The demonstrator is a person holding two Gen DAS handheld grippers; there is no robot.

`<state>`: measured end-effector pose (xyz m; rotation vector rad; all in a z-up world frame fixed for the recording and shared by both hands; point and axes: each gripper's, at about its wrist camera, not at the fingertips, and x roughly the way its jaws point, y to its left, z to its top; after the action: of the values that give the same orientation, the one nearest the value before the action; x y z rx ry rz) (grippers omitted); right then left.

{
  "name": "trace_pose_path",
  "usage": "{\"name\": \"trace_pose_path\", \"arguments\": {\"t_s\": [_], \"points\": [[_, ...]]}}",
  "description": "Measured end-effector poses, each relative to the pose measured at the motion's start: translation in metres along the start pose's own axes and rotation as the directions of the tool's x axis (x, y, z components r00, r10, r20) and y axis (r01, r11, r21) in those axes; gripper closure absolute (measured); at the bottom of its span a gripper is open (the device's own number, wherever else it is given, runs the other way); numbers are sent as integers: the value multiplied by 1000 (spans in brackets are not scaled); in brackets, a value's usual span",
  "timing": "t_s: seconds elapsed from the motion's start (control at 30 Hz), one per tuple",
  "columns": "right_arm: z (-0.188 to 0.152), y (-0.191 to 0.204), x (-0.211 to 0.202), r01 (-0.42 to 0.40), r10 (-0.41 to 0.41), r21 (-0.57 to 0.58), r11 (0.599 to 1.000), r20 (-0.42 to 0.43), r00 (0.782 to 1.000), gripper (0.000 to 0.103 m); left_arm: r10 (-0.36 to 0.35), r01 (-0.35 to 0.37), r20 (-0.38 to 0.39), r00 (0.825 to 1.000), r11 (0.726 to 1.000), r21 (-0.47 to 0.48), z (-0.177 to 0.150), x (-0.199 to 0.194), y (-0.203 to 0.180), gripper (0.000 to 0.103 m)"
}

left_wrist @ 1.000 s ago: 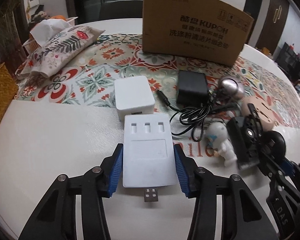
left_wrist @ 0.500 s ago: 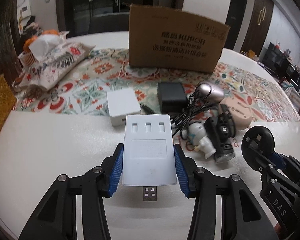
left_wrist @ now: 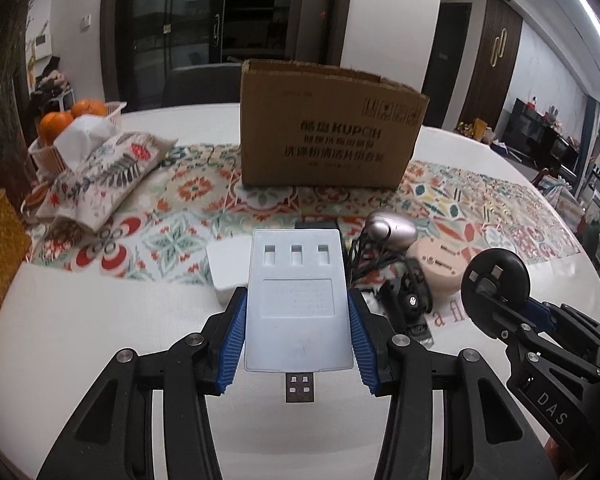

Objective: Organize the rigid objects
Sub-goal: 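Carry the white USB charger into the cardboard box and release it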

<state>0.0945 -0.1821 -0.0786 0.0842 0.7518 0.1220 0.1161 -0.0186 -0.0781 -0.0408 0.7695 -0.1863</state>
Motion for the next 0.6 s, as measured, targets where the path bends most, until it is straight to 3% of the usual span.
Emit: {"name": "trace_pose_path", "arguments": {"t_s": [0.27,0.6], "points": [[29,3,-7,18,-17,-17,1000,84,996,74,-15,10,64,998,997,71,30,-6,-4,56],[70,2,-7,-2,5,-19,1000,161,987,74,-23,12,147,989,997,77,72,-7,-4,56]]}}
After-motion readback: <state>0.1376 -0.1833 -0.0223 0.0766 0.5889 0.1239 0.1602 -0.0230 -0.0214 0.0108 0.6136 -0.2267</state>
